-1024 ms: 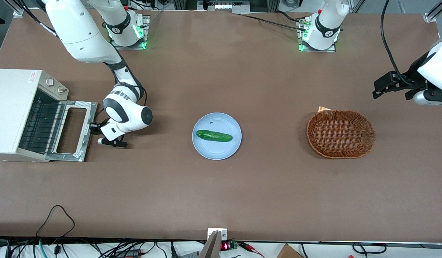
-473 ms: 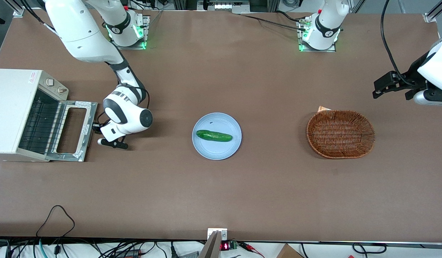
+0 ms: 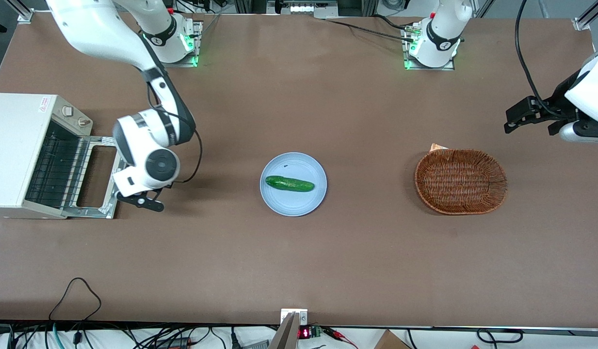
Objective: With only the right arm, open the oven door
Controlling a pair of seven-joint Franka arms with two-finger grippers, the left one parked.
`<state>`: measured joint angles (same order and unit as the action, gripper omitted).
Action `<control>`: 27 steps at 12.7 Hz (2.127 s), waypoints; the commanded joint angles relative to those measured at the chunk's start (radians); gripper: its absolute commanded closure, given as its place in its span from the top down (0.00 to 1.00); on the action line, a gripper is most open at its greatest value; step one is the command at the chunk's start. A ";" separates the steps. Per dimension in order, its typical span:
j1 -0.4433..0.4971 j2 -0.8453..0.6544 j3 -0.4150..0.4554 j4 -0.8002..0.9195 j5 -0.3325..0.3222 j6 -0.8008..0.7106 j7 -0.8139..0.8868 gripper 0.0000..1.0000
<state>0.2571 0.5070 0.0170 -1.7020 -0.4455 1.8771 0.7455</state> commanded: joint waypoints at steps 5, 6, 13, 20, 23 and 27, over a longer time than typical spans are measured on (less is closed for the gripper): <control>-0.099 -0.137 0.001 0.085 0.358 -0.136 -0.302 0.99; -0.122 -0.154 0.001 0.099 0.396 -0.175 -0.364 0.99; -0.223 -0.340 0.003 0.114 0.539 -0.219 -0.491 0.99; -0.211 -0.560 -0.035 -0.195 0.424 0.005 -0.658 0.99; -0.213 -0.561 -0.054 -0.196 0.429 0.008 -0.655 0.99; -0.217 -0.550 -0.054 -0.192 0.433 -0.003 -0.658 0.99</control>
<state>0.0428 -0.0268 -0.0335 -1.8760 -0.0148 1.8652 0.1028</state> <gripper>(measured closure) 0.000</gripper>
